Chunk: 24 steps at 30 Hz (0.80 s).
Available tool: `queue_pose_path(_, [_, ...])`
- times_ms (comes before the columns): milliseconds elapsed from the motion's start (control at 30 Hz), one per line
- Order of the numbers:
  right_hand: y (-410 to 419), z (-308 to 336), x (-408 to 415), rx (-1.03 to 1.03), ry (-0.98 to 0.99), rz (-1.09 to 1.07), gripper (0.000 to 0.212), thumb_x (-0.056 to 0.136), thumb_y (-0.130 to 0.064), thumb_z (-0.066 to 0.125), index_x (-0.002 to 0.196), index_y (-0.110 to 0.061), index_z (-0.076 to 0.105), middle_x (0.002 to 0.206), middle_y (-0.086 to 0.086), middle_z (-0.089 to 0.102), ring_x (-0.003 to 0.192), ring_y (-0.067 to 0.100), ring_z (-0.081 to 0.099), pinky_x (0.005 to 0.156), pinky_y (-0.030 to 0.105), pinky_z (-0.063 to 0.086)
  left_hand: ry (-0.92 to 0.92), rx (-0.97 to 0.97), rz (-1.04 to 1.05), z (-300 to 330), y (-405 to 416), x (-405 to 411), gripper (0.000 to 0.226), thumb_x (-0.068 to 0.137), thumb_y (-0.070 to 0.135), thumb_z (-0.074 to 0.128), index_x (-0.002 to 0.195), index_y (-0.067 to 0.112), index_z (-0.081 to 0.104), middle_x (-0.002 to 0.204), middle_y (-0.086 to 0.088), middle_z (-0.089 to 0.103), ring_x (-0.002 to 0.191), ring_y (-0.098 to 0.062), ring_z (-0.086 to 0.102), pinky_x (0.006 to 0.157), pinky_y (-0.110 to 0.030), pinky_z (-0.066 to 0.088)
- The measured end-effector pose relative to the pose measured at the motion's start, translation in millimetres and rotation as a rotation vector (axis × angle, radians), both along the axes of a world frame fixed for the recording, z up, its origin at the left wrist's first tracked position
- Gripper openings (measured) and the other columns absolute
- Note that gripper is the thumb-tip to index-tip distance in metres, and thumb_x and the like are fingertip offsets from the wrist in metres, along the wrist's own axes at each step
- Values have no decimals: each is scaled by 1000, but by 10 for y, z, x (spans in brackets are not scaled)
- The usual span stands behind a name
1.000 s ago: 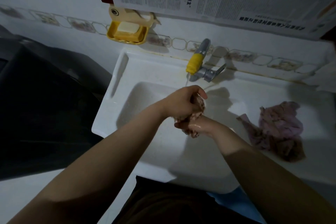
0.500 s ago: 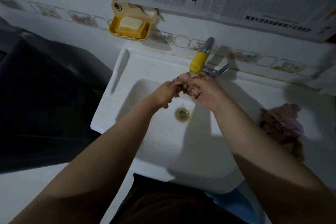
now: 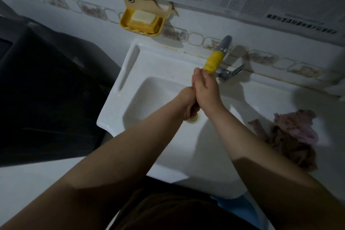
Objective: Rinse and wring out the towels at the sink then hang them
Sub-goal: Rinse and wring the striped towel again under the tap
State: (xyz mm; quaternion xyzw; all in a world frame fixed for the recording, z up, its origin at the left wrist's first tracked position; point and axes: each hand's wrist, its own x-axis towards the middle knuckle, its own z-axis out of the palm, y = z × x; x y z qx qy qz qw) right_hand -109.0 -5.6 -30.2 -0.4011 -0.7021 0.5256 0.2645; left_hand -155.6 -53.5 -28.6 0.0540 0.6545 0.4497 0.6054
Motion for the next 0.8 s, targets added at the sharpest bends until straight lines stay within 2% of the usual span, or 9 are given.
queue_pose_path(167, [157, 23, -189, -238, -60, -197, 46, 96, -30, 48, 53, -17, 39, 51, -2, 44, 53, 17, 44, 57, 29, 33, 86, -57, -3, -11, -32, 19, 46, 101, 34, 26, 60, 14, 33, 49, -3, 29, 35, -12, 22, 40, -14, 17])
queue_pose_path(333, [274, -123, -344, -579, 150, -382, 40, 99, -20, 42, 60, -19, 38, 36, -8, 41, 35, 7, 39, 40, 18, 29, 314, -25, -70, 2, -59, -49, 41, 98, 22, 31, 62, 8, 42, 54, -6, 37, 44, -17, 30, 42, -22, 24])
queue_pose_path(433, [272, -125, -257, -663, 86, -295, 36, 101, -19, 35, 66, -15, 39, 54, 0, 41, 36, 7, 41, 46, 18, 34, 362, 6, -131, -1, -133, -74, 41, 99, 27, 31, 63, 9, 41, 56, -6, 39, 45, -18, 30, 45, -22, 23])
queue_pose_path(500, [325, -184, -160, -785, 115, -310, 45, 102, -38, 30, 66, -14, 41, 60, 3, 41, 34, 10, 45, 51, 20, 35, 493, 40, -228, -4, -154, -101, 44, 102, 32, 28, 71, 7, 47, 61, -7, 45, 52, -20, 36, 49, -25, 28])
queue_pose_path(567, [433, -300, 31, -792, 37, -334, 61, 93, -62, 37, 74, -8, 57, 65, 8, 58, 46, 19, 58, 55, 23, 48, 630, 77, -286, -16, -153, -150, 45, 102, 41, 33, 83, 6, 53, 68, -4, 52, 61, -20, 44, 54, -29, 33])
queue_pose_path(633, [535, -429, 295, -674, -183, -332, 84, 75, -78, 49, 113, -4, 59, 101, 16, 69, 81, 28, 69, 70, 37, 57, 706, 85, -358, -35, -162, -201, 41, 96, 48, 46, 95, 8, 53, 74, 1, 56, 67, -17, 51, 59, -30, 40])
queue_pose_path(667, [557, -437, 433, -615, -275, -372, 98, 68, -79, 57, 133, -7, 46, 125, 17, 61, 103, 30, 65, 85, 42, 55, 747, 72, -434, -42, -168, -204, 38, 93, 47, 52, 100, 9, 52, 80, 2, 58, 71, -17, 53, 64, -31, 43])
queue_pose_path(733, [596, -331, 595, -412, -309, -435, 100, 77, -58, 67, 150, -11, 16, 148, 13, 39, 130, 27, 46, 105, 37, 41, 828, 52, -583, -69, -152, -137, 36, 89, 40, 62, 108, 12, 51, 94, -2, 60, 82, -20, 55, 74, -31, 45])
queue_pose_path(800, [705, -257, 593, -278, -255, -332, 86, 85, -36, 67, 149, -12, 15, 143, 9, 45, 128, 23, 46, 100, 28, 39, 847, 58, -605, -90, -108, -25, 37, 86, 38, 65, 109, 14, 51, 102, -5, 62, 89, -23, 57, 80, -33, 47])
